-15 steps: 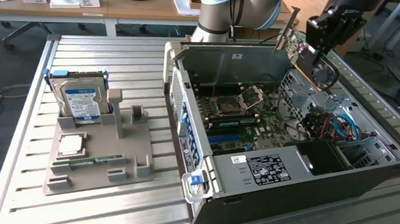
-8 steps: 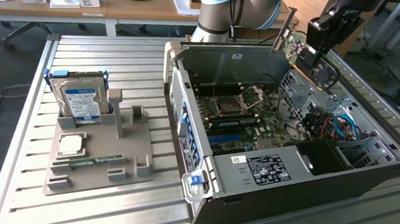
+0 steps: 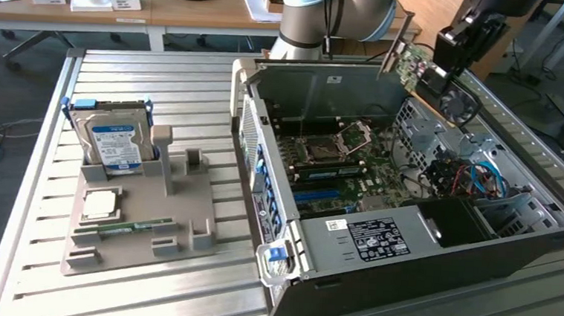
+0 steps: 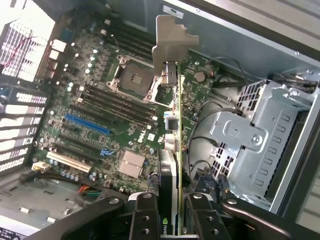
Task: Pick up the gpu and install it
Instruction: 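Insert the gpu into the slot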
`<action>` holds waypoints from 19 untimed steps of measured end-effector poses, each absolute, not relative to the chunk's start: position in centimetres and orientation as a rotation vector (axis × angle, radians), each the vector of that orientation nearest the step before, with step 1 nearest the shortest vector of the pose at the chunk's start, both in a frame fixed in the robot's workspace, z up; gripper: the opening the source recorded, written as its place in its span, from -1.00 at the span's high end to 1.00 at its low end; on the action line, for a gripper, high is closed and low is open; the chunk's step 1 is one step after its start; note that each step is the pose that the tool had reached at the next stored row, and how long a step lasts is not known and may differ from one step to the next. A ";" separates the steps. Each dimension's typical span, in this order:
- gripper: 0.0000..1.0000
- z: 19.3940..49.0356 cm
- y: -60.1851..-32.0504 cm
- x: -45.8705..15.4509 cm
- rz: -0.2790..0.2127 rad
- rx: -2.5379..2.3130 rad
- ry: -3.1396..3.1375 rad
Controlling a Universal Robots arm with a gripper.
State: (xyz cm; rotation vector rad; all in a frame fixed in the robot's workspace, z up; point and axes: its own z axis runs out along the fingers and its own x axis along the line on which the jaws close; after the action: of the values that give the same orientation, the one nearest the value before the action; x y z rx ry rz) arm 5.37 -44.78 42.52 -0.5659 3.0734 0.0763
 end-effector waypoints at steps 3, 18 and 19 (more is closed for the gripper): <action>0.46 42.5 -44.8 5.4 0.077 -0.607 3.066; 0.46 42.5 -44.8 5.4 0.078 -0.793 3.026; 0.46 42.5 -44.8 5.4 0.078 -0.803 3.024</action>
State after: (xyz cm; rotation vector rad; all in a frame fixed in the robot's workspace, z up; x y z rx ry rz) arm 5.37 -44.78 42.47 -0.8033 3.0240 0.0780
